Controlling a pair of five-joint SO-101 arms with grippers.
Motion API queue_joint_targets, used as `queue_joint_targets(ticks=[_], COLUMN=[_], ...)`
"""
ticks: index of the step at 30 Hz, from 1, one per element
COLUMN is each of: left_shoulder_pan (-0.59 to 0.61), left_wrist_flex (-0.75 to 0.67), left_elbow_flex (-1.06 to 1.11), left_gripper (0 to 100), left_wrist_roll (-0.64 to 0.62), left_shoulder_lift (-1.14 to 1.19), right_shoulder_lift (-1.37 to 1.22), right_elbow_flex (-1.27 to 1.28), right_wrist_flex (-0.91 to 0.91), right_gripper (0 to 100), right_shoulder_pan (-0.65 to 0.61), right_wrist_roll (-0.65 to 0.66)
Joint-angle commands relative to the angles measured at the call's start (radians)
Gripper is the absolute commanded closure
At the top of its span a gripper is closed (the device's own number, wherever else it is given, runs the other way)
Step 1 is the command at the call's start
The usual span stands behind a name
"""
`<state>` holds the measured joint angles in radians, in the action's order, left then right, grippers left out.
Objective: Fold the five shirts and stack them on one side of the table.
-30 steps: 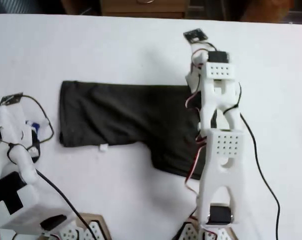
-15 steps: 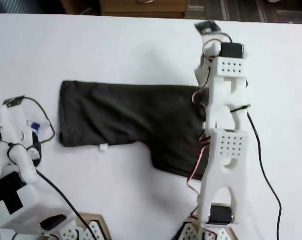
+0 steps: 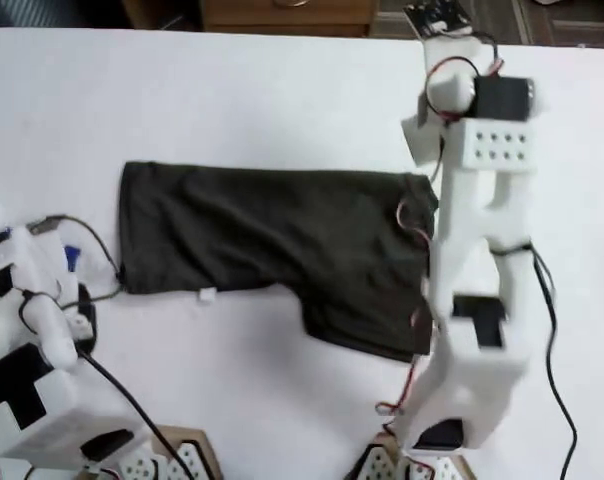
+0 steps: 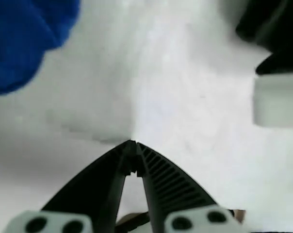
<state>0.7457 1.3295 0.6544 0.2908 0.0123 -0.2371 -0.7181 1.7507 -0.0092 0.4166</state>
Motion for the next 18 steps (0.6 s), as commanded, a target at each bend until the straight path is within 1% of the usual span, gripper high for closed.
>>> queue_joint_targets(ticks=[1,5,6,9,11,13,18], left_shoulder_pan=[-0.011,-0.011,-0.011,-0.012,-0.012,-0.012,-0.012], left_wrist_flex=[-0.052,-0.107,-0.11,-0.114,-0.144,-0.161,-0.161], left_elbow_flex=[0.061,0.111,0.113,0.11,0.119,0.127,0.134], left_gripper=[98,98,98,98,98,98,98], left_wrist_roll=[0.002,0.002,0.002,0.002,0.002,0.002,0.002], left_shoulder_lift=[-0.044,-0.044,-0.044,-0.043,-0.041,-0.04,-0.04], right_shoulder_lift=[0.278,0.47,0.501,0.576,0.613,0.651,0.78], right_elbow_flex=[0.219,0.466,0.526,0.712,0.825,0.908,1.028], right_wrist_flex=[0.021,0.015,0.005,-0.019,-0.035,-0.054,-0.124], right_gripper=[97.8,97.8,97.8,97.8,97.8,97.8,97.8], right_shoulder_pan=[-0.01,-0.01,-0.01,-0.004,-0.002,-0.001,0.062], right_wrist_roll=[0.002,0.006,0.026,0.16,0.221,0.229,0.229])
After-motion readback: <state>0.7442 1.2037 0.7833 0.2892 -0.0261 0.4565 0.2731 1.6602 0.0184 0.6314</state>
